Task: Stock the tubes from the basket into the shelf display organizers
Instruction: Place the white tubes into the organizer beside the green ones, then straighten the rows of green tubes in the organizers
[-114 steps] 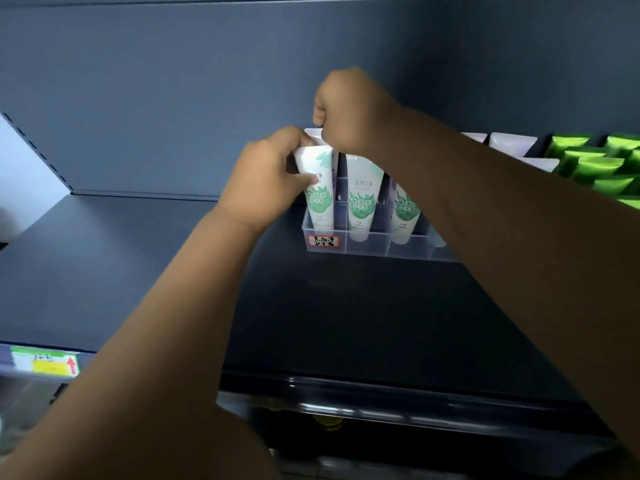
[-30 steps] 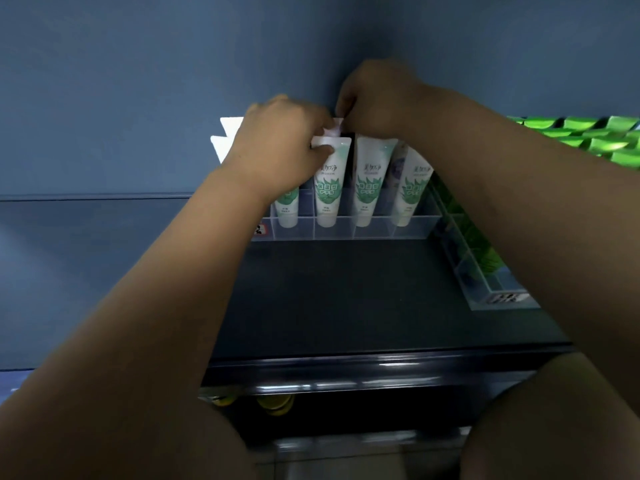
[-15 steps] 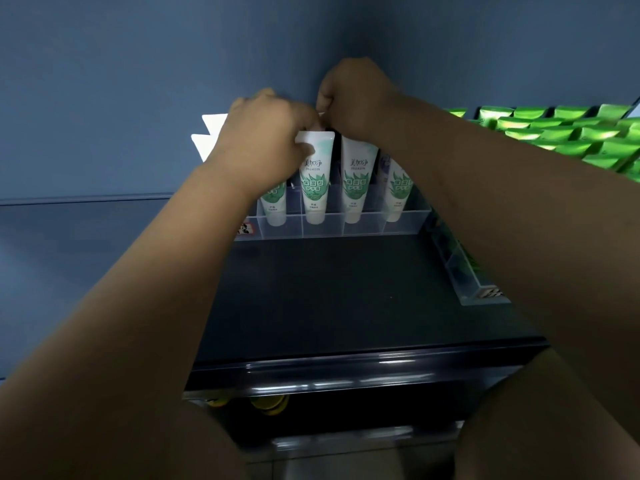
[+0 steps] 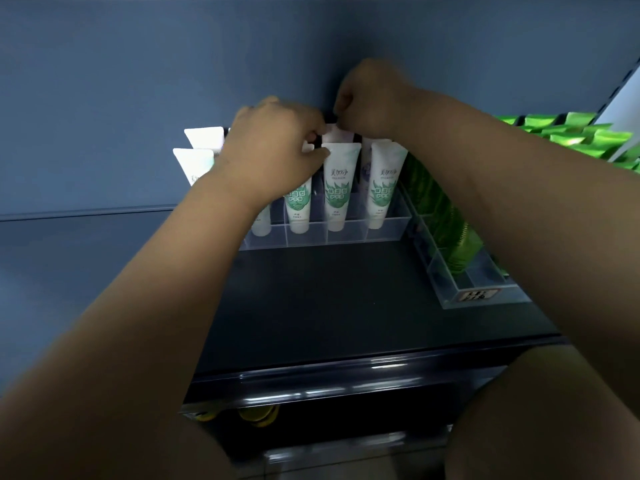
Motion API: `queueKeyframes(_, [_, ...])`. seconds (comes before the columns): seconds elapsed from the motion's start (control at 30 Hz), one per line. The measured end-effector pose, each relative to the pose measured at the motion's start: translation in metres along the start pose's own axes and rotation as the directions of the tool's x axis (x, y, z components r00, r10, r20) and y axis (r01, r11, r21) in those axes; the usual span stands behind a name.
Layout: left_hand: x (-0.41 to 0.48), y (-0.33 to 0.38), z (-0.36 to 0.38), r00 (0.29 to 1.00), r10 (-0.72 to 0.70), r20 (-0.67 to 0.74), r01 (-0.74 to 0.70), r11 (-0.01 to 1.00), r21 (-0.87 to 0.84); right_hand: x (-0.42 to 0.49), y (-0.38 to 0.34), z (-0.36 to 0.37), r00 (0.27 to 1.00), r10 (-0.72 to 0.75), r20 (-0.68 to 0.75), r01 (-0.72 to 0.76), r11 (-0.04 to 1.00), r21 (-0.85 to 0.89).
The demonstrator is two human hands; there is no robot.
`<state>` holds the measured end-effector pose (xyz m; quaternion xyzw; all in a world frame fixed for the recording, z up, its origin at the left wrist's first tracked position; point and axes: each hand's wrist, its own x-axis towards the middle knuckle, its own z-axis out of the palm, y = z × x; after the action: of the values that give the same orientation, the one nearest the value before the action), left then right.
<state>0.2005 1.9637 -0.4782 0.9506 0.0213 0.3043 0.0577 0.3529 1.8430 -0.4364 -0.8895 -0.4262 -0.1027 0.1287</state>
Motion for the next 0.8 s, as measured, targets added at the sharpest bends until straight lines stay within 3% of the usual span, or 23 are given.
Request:
queueKeyframes(0.23, [0.006, 0.016, 0.014, 0.997, 0.059, 0.044, -0.064, 0.992, 0.112, -0.009, 0.014, 0.000, 1.000, -0.023, 0.013, 0.023, 1.000, -0.013])
queueKeyframes(0.5, [0.011, 0.025, 0.020, 0.998, 0.027, 0.052, -0.035, 0.985, 0.170, -0.009, 0.013, 0.011, 0.997, -0.075, -0.015, 0.075, 0.997, -0.019])
queueKeyframes(0.8, [0.011, 0.025, 0.020, 1.000, -0.003, 0.011, 0.001, 0.980, 0.199, -0.007, 0.018, 0.018, 0.998, -0.024, -0.061, 0.029, 0.997, 0.074])
